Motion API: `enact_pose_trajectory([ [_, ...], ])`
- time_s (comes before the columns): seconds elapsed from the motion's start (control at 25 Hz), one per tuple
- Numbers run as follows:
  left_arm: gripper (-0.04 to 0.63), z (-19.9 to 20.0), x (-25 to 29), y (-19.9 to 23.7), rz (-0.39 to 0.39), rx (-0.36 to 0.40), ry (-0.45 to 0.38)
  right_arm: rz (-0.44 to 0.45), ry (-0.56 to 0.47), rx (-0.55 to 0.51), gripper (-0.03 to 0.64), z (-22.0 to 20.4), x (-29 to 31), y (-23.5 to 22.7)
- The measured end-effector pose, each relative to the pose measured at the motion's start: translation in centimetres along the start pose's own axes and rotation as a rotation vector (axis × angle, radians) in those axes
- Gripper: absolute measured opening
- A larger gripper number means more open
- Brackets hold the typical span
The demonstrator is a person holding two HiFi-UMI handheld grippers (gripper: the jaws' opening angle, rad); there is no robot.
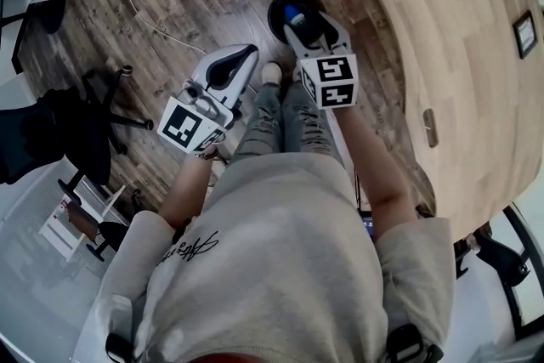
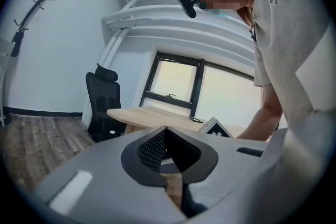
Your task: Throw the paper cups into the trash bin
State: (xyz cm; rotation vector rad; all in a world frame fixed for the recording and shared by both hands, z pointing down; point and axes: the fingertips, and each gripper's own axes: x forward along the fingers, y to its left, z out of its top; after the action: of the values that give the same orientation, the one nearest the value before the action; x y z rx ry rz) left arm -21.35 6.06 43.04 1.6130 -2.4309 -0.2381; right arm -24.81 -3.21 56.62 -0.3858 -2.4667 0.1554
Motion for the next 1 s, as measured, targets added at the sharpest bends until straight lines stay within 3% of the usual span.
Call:
enact_pose_trajectory([
  [1.0,0.003,7.9,-0.8,0.3,0.028,0.116,-0.045,0.07,-0.256,-0.127,0.273,12.6,-6.8,2.7],
])
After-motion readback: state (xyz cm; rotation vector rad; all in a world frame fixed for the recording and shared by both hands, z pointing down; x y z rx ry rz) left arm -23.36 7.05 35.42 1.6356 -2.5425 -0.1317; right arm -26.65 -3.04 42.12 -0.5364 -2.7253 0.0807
